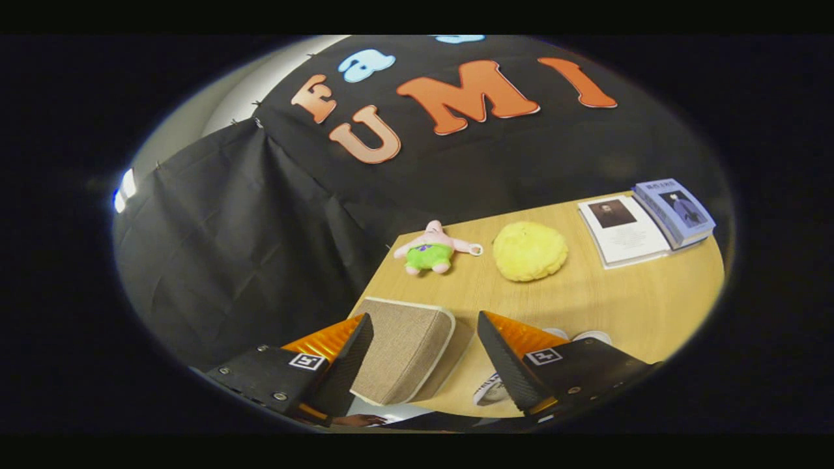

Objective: Open the storage box then place both shoes into the box .Put the left shoe in first, then the right shoe, with the right side of both shoes facing outward in a uniform manner.

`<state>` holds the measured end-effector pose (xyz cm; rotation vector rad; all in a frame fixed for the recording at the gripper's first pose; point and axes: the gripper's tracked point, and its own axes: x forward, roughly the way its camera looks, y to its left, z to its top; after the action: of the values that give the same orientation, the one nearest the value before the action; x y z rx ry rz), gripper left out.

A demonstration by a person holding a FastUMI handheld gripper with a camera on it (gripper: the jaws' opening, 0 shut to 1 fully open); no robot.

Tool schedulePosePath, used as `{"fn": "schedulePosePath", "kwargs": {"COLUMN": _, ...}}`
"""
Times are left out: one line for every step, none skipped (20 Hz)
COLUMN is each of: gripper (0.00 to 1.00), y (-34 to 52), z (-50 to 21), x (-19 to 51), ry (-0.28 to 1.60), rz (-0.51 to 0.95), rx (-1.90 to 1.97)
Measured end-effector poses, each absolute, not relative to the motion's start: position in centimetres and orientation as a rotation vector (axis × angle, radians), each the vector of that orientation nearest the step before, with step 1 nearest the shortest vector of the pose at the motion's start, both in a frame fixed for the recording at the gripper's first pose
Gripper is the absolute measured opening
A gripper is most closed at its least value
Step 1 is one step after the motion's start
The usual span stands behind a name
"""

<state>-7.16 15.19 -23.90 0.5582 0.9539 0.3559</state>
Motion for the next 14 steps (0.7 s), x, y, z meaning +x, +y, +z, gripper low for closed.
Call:
{"fn": "schedulePosePath", "kwargs": {"gripper": 0.96, "y": 15.7, "z": -24.6, "x": -7.6, "ry": 0.976, "rz": 0.374, "rx": 0.572}}
{"fn": "schedulePosePath", "kwargs": {"gripper": 0.96, "y": 16.4, "z": -25.2, "x": -8.2, "ry": 1.002, "rz": 0.390, "rx": 0.582}}
{"fn": "schedulePosePath", "kwargs": {"gripper": 0.96, "y": 17.0, "z": -26.0, "x": -8.8, "ry": 1.031, "rz": 0.407, "rx": 0.594}}
{"fn": "schedulePosePath", "kwargs": {"gripper": 0.96, "y": 17.6, "z": -26.8, "x": -9.5, "ry": 1.061, "rz": 0.419, "rx": 0.609}}
{"fn": "schedulePosePath", "kwargs": {"gripper": 0.96, "y": 18.2, "z": -27.6, "x": -10.0, "ry": 1.087, "rz": 0.436, "rx": 0.629}}
{"fn": "schedulePosePath", "kwargs": {"gripper": 0.96, "y": 19.0, "z": -28.4, "x": -10.5, "ry": 1.115, "rz": 0.448, "rx": 0.654}}
{"fn": "schedulePosePath", "kwargs": {"gripper": 0.96, "y": 19.7, "z": -29.0, "x": -10.9, "ry": 1.144, "rz": 0.462, "rx": 0.692}}
{"fn": "schedulePosePath", "kwargs": {"gripper": 0.96, "y": 20.5, "z": -29.7, "x": -11.3, "ry": 1.177, "rz": 0.469, "rx": 0.741}}
{"fn": "schedulePosePath", "kwargs": {"gripper": 0.96, "y": 21.3, "z": -30.4, "x": -11.6, "ry": 1.213, "rz": 0.471, "rx": 0.797}}
{"fn": "schedulePosePath", "kwargs": {"gripper": 0.96, "y": 22.0, "z": -30.9, "x": -11.9, "ry": 1.246, "rz": 0.475, "rx": 0.853}}
{"fn": "schedulePosePath", "kwargs": {"gripper": 0.96, "y": 22.5, "z": -31.4, "x": -11.9, "ry": 1.258, "rz": 0.472, "rx": 0.890}}
{"fn": "schedulePosePath", "kwargs": {"gripper": 0.96, "y": 22.9, "z": -32.1, "x": -11.9, "ry": 1.274, "rz": 0.468, "rx": 0.912}}
{"fn": "schedulePosePath", "kwargs": {"gripper": 0.96, "y": 23.1, "z": -32.8, "x": -12.0, "ry": 1.288, "rz": 0.461, "rx": 0.928}}
{"fn": "schedulePosePath", "kwargs": {"gripper": 0.96, "y": 23.5, "z": -33.4, "x": -12.2, "ry": 1.297, "rz": 0.464, "rx": 0.945}}
